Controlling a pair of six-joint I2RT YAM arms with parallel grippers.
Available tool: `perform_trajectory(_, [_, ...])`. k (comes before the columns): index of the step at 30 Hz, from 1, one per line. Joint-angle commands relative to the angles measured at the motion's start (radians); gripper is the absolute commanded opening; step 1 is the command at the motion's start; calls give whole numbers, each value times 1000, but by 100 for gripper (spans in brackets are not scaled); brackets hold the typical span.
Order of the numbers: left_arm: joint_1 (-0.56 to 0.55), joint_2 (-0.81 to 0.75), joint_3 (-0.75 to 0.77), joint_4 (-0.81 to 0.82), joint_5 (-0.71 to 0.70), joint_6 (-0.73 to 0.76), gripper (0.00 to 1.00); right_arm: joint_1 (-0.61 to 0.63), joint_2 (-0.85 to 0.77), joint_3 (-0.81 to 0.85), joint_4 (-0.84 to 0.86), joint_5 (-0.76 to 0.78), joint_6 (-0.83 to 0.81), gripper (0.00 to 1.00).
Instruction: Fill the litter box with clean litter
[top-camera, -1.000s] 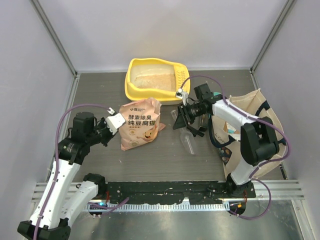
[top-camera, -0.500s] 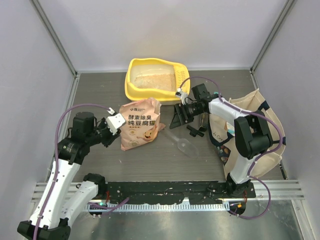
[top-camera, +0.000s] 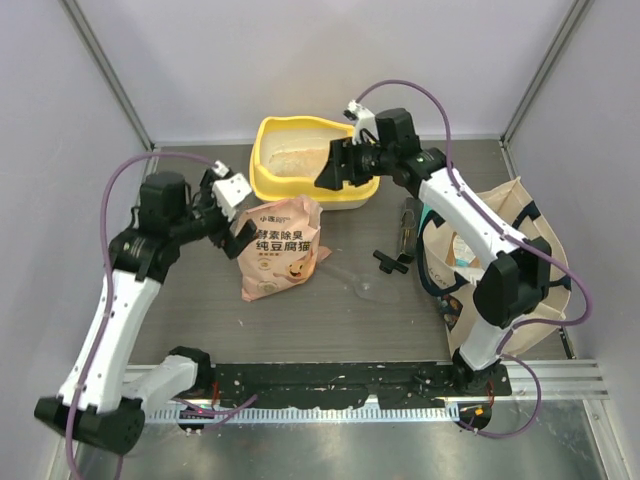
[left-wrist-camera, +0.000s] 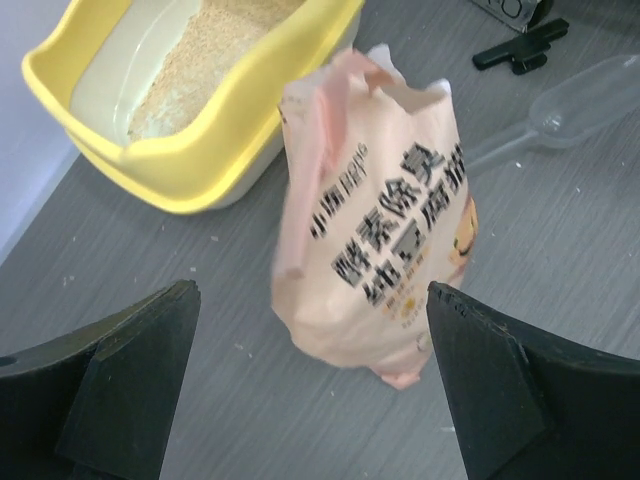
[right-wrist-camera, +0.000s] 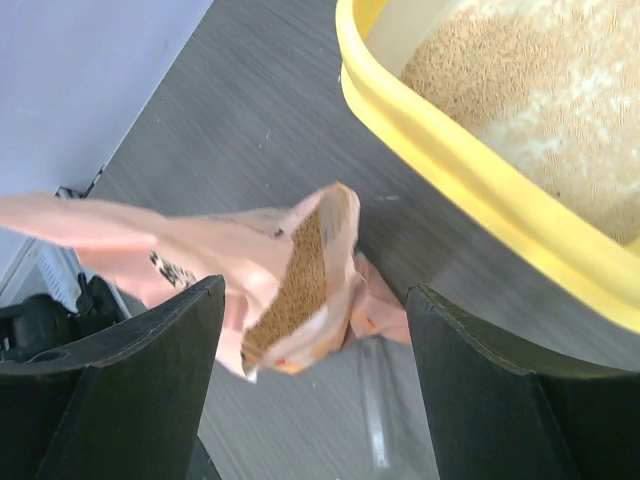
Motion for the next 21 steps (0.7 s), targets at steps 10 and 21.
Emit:
perform_trajectory(10, [-18,282,213,-121,156,117,96,79,127,103,-139,194,10,73])
perform_trajectory(21, [-60,336,171,-82,190,119,52,151,147,106,-182,180,-74,70])
